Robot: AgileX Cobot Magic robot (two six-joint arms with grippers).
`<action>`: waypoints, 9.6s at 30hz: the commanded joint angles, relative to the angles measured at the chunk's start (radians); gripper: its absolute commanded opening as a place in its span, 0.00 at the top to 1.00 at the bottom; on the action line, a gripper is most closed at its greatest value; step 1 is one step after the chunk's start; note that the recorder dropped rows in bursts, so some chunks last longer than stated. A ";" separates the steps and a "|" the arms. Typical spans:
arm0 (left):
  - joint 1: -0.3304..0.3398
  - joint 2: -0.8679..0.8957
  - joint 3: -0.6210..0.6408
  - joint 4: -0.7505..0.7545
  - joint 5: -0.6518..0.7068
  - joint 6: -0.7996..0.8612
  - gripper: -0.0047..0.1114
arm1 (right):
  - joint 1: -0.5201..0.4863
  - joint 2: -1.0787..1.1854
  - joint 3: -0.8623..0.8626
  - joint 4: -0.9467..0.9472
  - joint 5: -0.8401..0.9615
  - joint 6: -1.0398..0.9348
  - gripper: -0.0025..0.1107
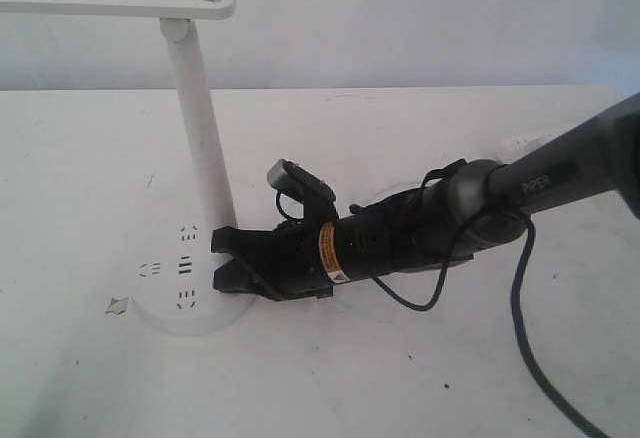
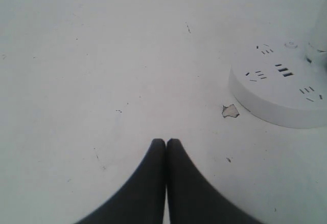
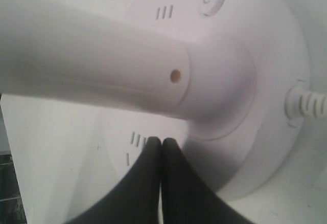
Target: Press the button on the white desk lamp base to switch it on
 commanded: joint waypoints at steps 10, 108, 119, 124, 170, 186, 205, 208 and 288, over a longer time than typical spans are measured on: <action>-0.008 -0.003 0.002 -0.004 -0.002 0.000 0.96 | 0.001 -0.068 0.010 -0.028 0.032 -0.046 0.98; -0.008 -0.003 0.002 -0.004 -0.002 0.000 0.96 | 0.069 -1.211 0.441 -0.474 0.410 0.015 0.98; -0.008 -0.003 0.002 -0.004 -0.002 0.000 0.96 | 0.046 -1.561 0.498 -0.515 0.424 0.016 0.98; -0.008 -0.003 0.002 -0.004 -0.002 0.000 0.96 | -0.133 -1.793 0.521 -0.515 0.371 0.012 0.98; -0.008 -0.003 0.002 -0.004 -0.002 0.000 0.96 | -0.452 -2.103 1.061 -0.515 0.417 -0.138 0.98; -0.008 -0.003 0.002 -0.004 -0.002 0.000 0.96 | -0.452 -2.103 1.024 0.693 0.905 -0.907 0.98; -0.008 -0.003 0.002 -0.004 -0.002 0.000 0.96 | -0.452 -2.103 1.061 1.274 1.006 -1.946 0.98; -0.008 -0.003 0.002 -0.004 -0.002 0.000 0.96 | -0.452 -2.103 1.061 1.269 1.006 -1.945 0.98; -0.008 -0.003 0.002 -0.004 -0.002 0.000 0.96 | -0.542 -2.103 1.061 1.263 1.015 -1.840 0.98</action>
